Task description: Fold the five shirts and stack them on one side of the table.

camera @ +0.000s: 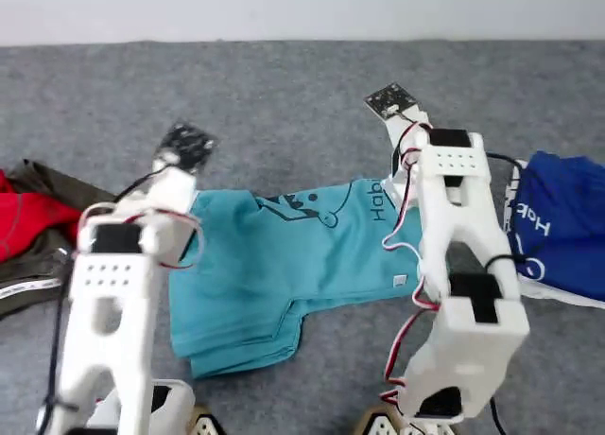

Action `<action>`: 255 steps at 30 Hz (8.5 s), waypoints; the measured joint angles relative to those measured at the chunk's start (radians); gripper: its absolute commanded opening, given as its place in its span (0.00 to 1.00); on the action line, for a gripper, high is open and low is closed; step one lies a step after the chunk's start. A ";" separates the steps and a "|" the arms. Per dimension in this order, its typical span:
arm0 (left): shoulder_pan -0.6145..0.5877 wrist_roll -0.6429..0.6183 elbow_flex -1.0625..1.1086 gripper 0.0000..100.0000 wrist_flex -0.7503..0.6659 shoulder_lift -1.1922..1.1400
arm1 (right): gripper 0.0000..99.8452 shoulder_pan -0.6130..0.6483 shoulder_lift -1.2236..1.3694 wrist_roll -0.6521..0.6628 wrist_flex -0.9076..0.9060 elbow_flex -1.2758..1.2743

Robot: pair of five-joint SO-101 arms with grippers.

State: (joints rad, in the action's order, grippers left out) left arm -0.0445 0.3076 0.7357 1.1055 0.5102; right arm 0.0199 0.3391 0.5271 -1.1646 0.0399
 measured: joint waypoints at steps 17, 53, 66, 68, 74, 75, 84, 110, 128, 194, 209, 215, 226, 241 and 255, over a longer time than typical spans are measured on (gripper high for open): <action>0.061 -0.060 -0.494 0.04 0.069 -0.727 | 0.01 0.000 0.242 0.000 -0.057 0.163; -0.083 -0.068 -0.720 0.02 0.499 -0.589 | 0.01 -0.118 0.288 0.025 -0.586 0.678; -0.549 -0.061 -0.720 0.02 0.586 -0.387 | 0.01 0.203 -0.061 -0.002 -0.586 0.192; -0.620 -0.021 -0.720 0.02 0.586 -0.385 | 0.01 0.301 -0.110 -0.048 -0.586 0.118; -0.753 0.063 -0.720 0.02 0.586 -0.385 | 0.01 0.559 -0.135 -0.152 -0.582 0.091; -0.763 0.078 -0.720 0.02 0.586 -0.385 | 0.01 0.600 -0.135 -0.178 -0.577 0.091; -0.813 0.087 -0.720 0.02 0.586 -0.385 | 0.01 0.844 -0.029 -0.292 -0.543 0.091; -0.872 0.114 -0.720 0.02 0.586 -0.385 | 0.04 0.890 -0.238 -0.213 -0.324 -0.365; -0.872 0.114 -0.720 0.02 0.586 -0.385 | 0.18 0.976 -0.058 -0.209 -0.299 -0.236; -0.939 0.124 -0.730 0.02 0.583 -0.382 | 0.01 1.192 0.166 -0.064 -0.315 0.083; -0.941 0.141 -0.730 0.02 0.585 -0.382 | 0.21 1.158 0.057 -0.097 -0.512 0.083; -0.941 0.141 -0.730 0.02 0.585 -0.382 | 0.21 1.201 0.057 -0.097 -0.453 0.052; -0.941 0.141 -0.730 0.02 0.585 -0.382 | 0.21 1.241 0.023 -0.129 -0.207 -0.213; -0.941 0.141 -0.730 0.02 0.585 -0.382 | 0.01 1.140 0.075 -0.129 -0.152 -0.167; -0.941 0.141 -0.730 0.02 0.585 -0.382 | 0.01 1.094 -0.009 -0.075 -0.267 -0.126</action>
State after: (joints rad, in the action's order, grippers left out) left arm -0.9851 0.4488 0.0054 1.6901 0.1281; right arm 1.1139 0.3299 0.4519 -1.4316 -0.0859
